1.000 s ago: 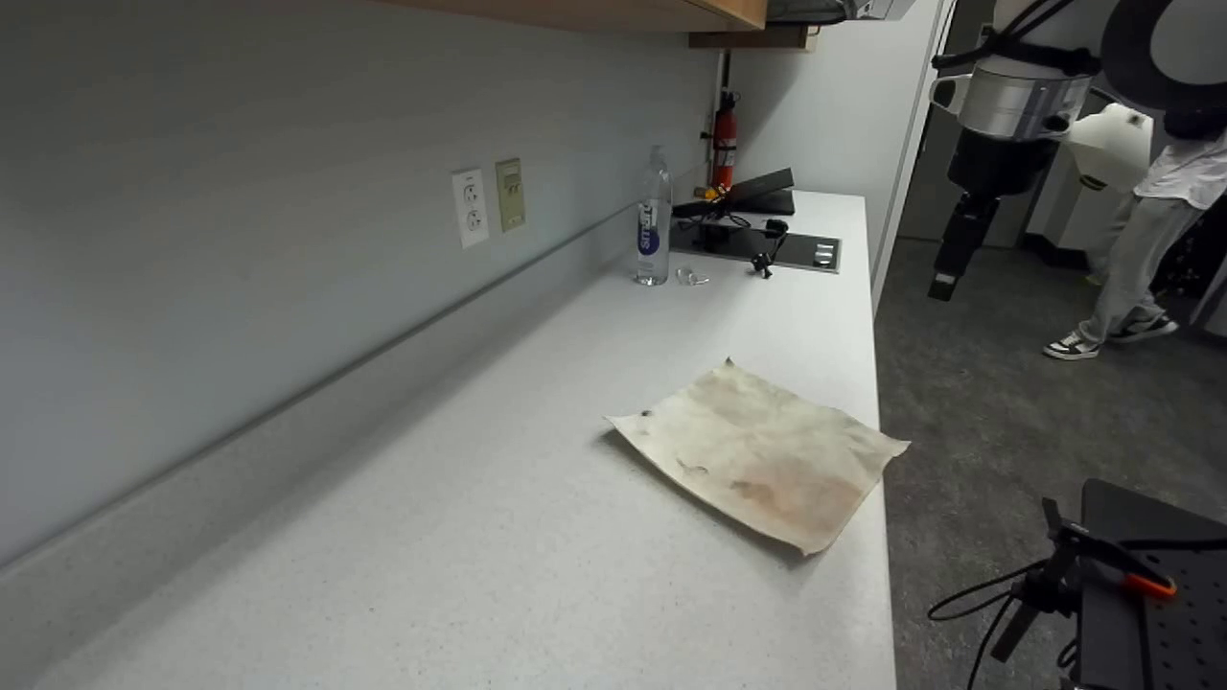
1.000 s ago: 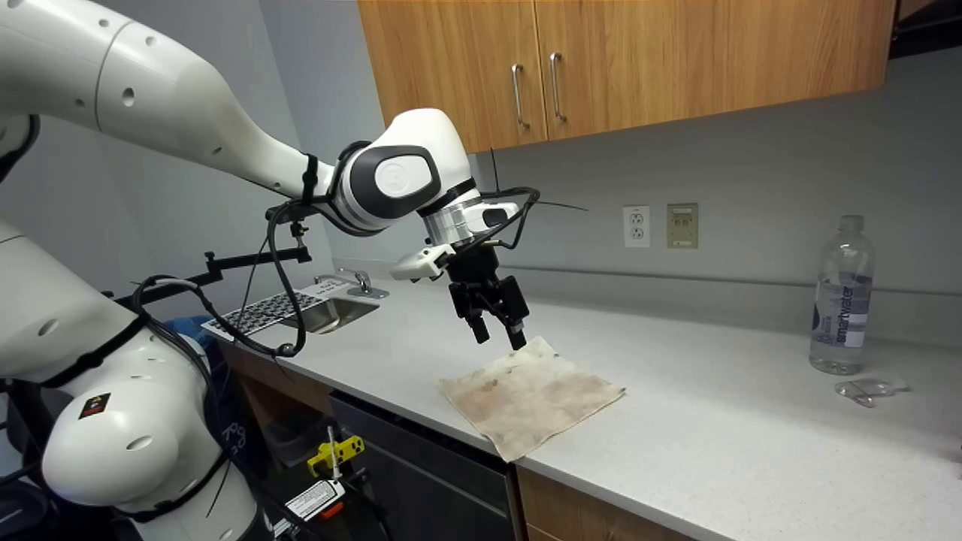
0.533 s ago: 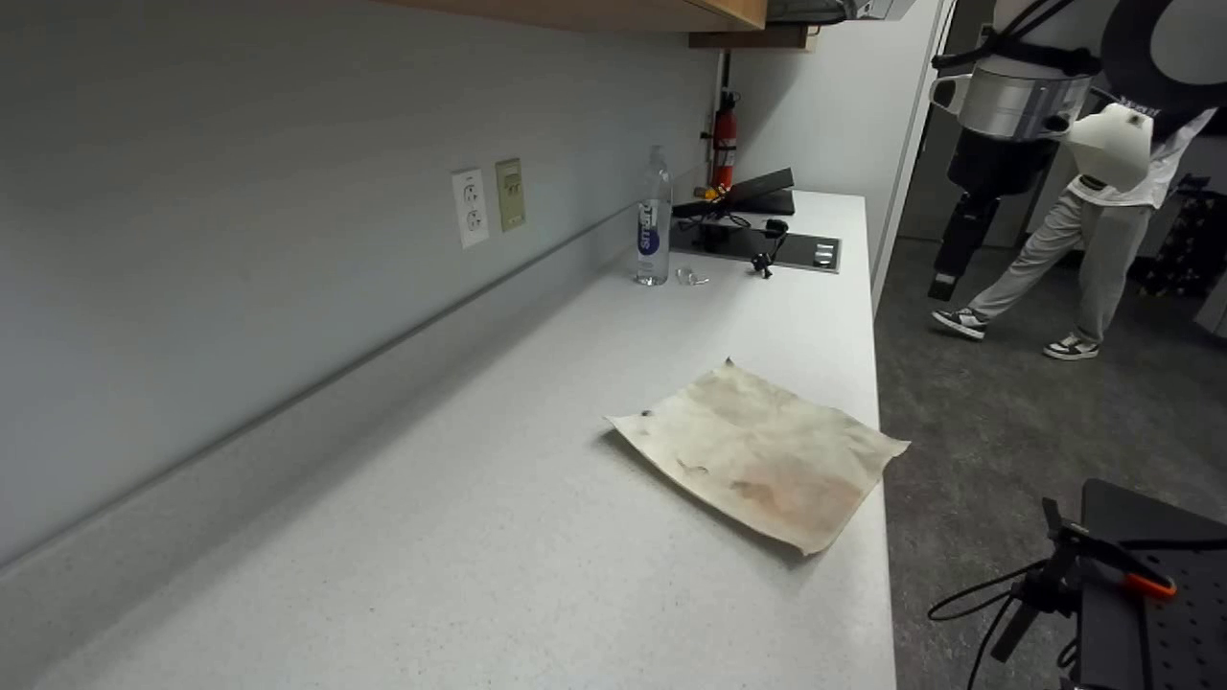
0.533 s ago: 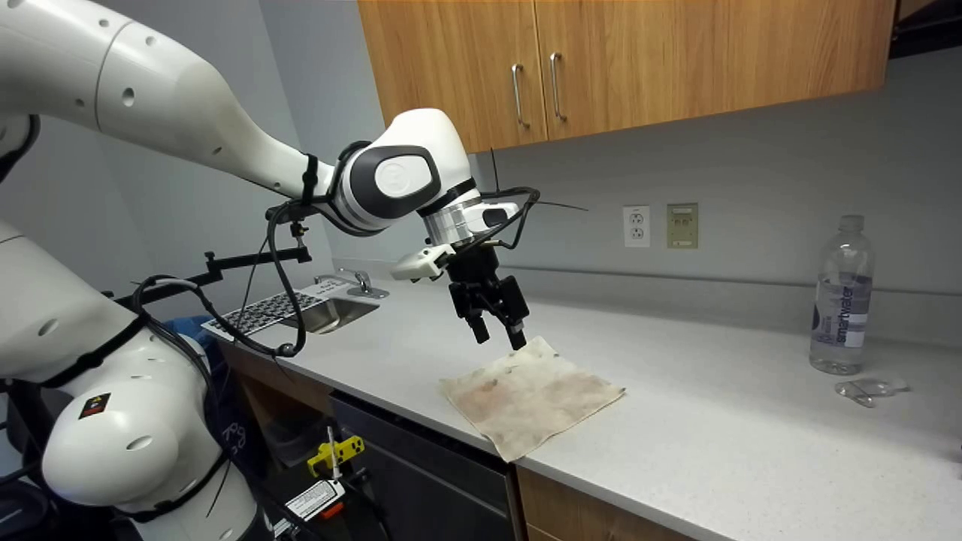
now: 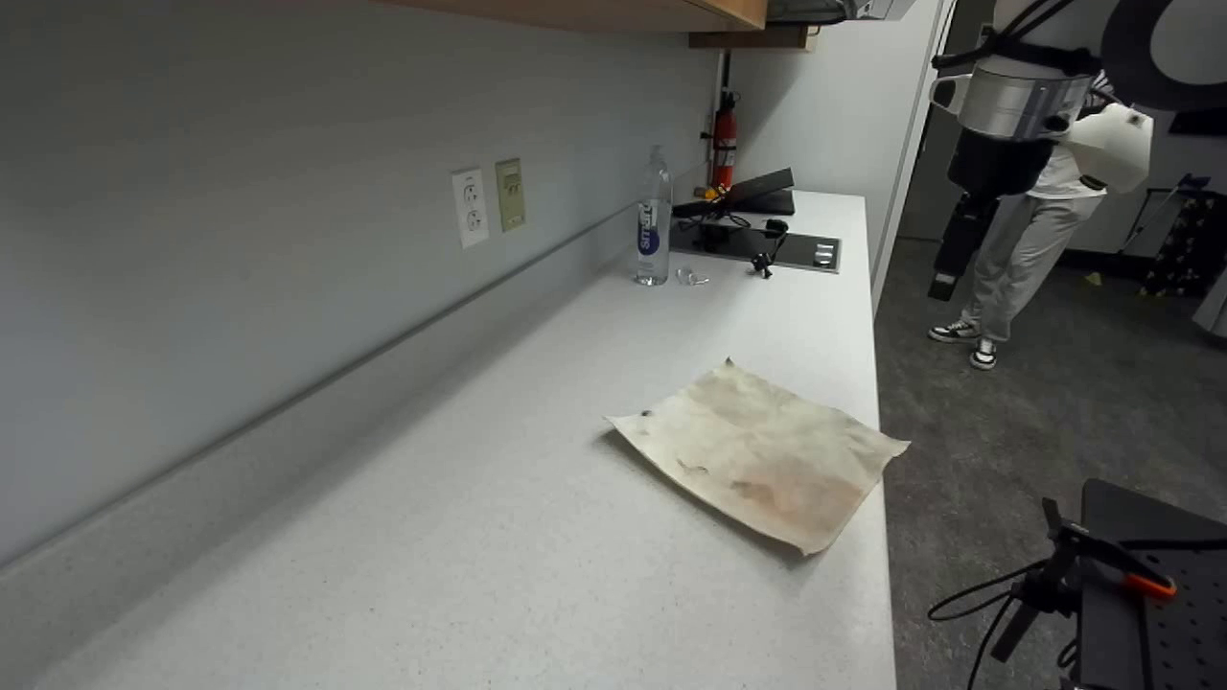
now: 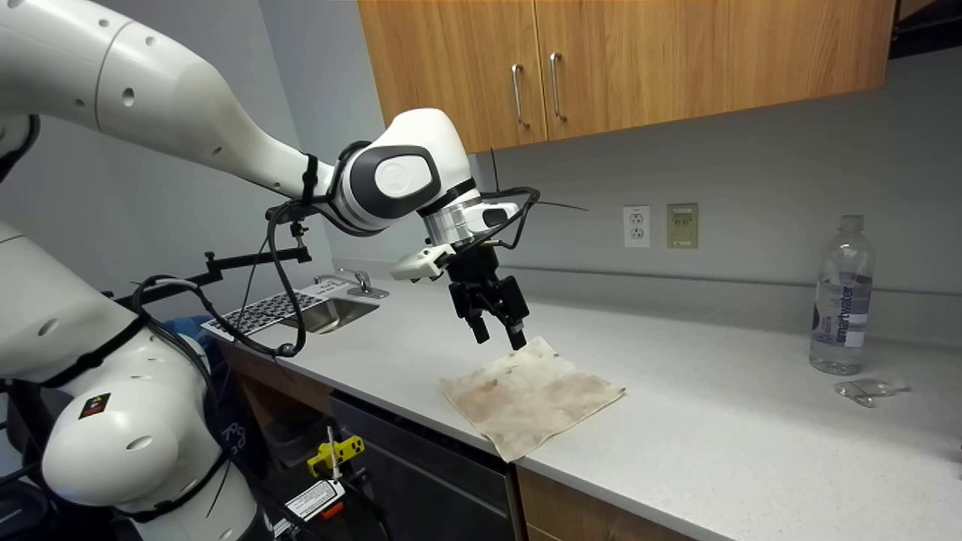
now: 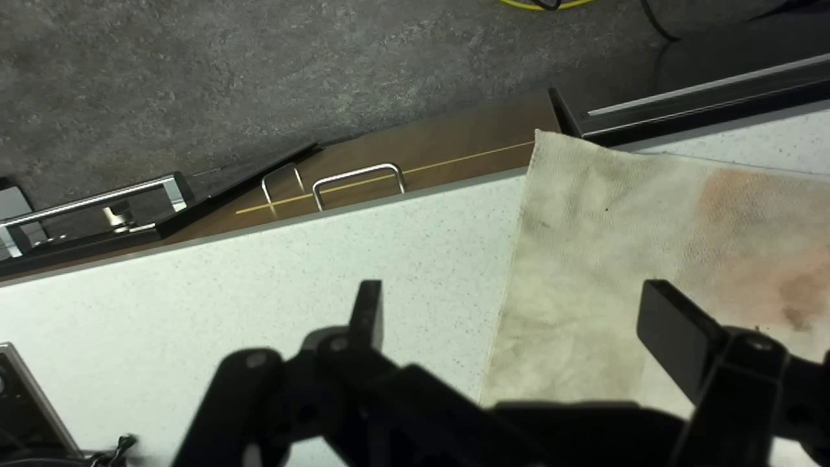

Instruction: Fold the towel on the counter

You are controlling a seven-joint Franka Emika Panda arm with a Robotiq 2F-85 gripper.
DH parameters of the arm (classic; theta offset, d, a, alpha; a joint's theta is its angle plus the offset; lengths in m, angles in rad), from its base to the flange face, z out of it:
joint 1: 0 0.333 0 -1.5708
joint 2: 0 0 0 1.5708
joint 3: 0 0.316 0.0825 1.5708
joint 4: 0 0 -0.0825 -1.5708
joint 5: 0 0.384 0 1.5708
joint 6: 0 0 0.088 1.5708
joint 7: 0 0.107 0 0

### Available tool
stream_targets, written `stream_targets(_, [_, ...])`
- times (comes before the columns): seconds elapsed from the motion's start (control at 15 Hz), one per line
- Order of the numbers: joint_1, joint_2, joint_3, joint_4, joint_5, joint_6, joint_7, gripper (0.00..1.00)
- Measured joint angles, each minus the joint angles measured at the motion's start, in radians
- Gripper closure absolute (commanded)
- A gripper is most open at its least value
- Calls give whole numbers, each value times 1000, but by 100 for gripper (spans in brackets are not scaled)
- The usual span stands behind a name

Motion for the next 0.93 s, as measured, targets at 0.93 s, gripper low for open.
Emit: stream_targets(0.93, [8,2,-2,0,46,-2,0,0])
